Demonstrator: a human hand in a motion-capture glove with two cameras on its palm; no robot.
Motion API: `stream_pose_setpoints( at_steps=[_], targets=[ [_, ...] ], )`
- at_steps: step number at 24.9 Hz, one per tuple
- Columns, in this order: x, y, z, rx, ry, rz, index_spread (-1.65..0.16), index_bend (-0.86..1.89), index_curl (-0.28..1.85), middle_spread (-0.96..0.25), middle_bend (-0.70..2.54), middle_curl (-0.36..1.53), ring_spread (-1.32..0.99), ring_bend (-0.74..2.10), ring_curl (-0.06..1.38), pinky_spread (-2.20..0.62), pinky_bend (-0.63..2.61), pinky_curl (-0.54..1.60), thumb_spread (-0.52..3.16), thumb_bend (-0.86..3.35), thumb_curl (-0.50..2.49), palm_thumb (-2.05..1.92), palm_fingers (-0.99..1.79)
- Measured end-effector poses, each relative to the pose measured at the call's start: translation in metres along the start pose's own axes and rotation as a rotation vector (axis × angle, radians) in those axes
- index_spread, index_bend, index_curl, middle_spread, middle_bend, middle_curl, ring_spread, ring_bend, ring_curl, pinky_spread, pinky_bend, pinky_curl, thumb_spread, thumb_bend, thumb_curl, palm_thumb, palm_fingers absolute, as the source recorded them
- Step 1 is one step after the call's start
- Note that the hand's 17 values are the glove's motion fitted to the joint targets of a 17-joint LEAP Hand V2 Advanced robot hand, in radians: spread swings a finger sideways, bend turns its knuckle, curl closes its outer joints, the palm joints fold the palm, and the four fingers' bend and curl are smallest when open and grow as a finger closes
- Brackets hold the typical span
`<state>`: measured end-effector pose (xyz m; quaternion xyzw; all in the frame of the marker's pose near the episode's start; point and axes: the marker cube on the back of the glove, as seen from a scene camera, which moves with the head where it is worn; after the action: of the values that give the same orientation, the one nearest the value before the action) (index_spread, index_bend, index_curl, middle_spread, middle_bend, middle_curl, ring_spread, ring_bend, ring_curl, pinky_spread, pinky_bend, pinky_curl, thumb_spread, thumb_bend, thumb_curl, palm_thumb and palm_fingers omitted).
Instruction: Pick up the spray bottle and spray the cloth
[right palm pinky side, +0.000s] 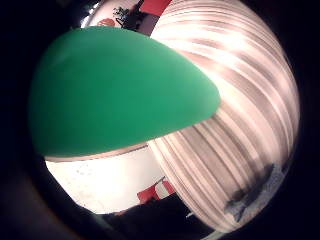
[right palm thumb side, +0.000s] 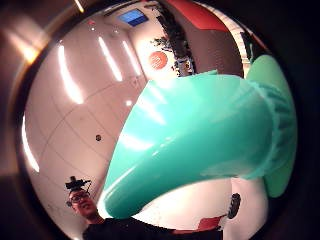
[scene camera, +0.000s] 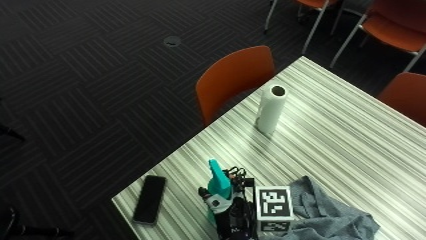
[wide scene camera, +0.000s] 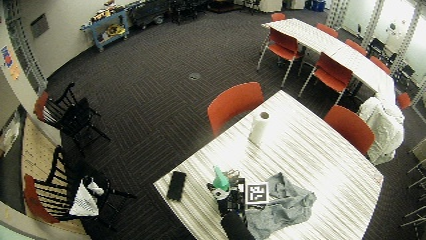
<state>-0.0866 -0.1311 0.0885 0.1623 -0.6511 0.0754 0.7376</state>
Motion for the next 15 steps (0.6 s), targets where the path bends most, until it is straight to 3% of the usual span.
stream_pose_setpoints(
  at_steps=[4,8,15],
  targets=[
    [0.003,0.006,0.003,-0.026,0.022,0.033,-0.25,0.23,0.56,-0.06,0.39,0.55,-0.16,0.36,0.44,0.10,0.11,0.17,0.70,-0.03,0.75,1.15,0.53],
    [0.013,0.008,0.002,-0.034,0.042,0.029,-0.31,0.11,0.53,-0.09,0.21,0.50,-0.09,0.31,0.46,0.14,0.29,0.25,0.75,-0.06,0.70,1.05,0.08],
    [0.009,0.012,0.001,-0.048,0.002,0.032,-0.36,0.12,0.42,-0.13,0.17,0.44,-0.04,0.27,0.40,0.17,0.33,0.26,0.79,-0.04,0.66,1.01,0.03]
  ],
)
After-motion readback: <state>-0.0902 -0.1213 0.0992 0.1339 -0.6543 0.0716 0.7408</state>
